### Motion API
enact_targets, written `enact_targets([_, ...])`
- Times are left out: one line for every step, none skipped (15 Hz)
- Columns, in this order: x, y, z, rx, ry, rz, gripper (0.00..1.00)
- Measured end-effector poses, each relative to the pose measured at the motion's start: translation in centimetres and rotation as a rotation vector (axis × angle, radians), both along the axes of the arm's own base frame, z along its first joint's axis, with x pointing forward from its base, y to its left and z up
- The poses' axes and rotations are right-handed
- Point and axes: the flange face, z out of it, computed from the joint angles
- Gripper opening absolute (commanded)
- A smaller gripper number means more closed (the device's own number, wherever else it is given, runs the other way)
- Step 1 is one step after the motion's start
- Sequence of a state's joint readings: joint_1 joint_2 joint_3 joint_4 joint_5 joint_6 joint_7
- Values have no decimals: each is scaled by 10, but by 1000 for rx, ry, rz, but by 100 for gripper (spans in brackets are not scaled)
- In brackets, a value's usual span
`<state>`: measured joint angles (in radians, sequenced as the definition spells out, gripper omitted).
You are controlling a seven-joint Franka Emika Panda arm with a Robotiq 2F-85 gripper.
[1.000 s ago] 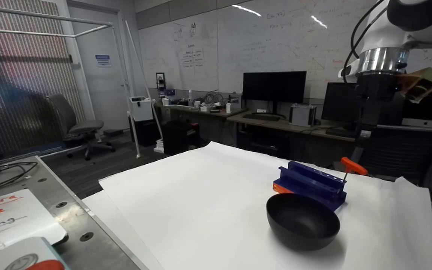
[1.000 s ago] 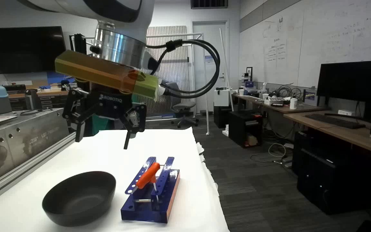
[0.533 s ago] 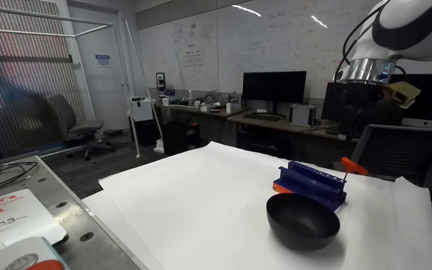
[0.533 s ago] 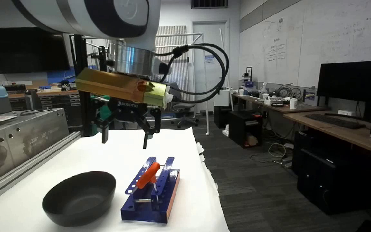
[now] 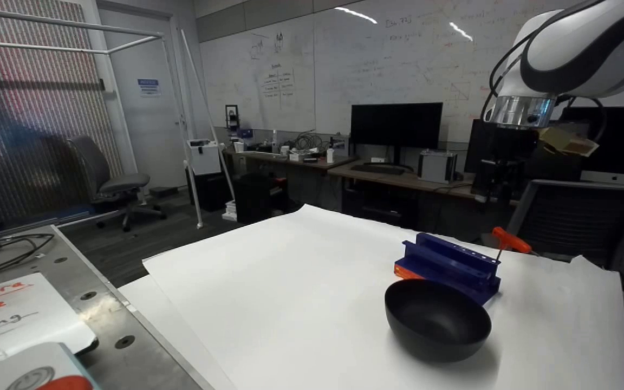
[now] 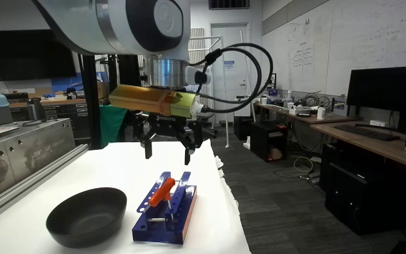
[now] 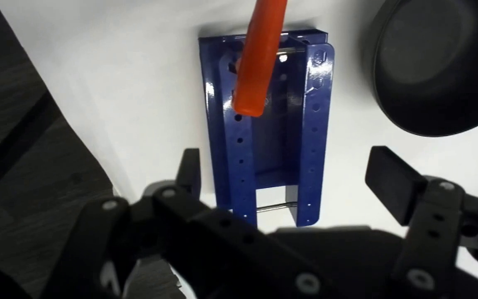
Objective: Place the wrench inside the black bowl
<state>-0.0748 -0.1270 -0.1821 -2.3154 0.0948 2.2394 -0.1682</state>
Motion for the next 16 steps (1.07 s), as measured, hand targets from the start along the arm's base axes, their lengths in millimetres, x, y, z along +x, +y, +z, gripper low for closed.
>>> enact_targets([0,-4,-4,-2,16,-24,100])
enact_targets([0,-8,-10,1,40,-42,100])
enact_targets([-2,-10,-16,8,69,-54,100])
enact_targets([-3,-11,-23,14,97,-58,100])
enact_targets([-5,-12,-29,20,123,-60,100])
enact_targets([-6,-13,-34,25,143,-61,100])
enact_targets([-7,-13,-38,27,156,-63,100])
enact_targets([-8,-14,-41,29,165,-65,75])
enact_targets([-9,-16,-44,30,171,-68,73])
enact_targets([-10,-17,-47,31,177,-71,66])
enact_targets([-11,-18,-50,33,183,-74,56])
enact_targets([-13,-19,-52,34,188,-76,49])
enact_targets([-14,-20,-54,35,191,-78,41])
enact_targets([-15,-20,-56,36,195,-77,34])
enact_targets([-16,-19,-58,37,199,-76,27])
enact_targets([-17,-19,-59,37,201,-74,18])
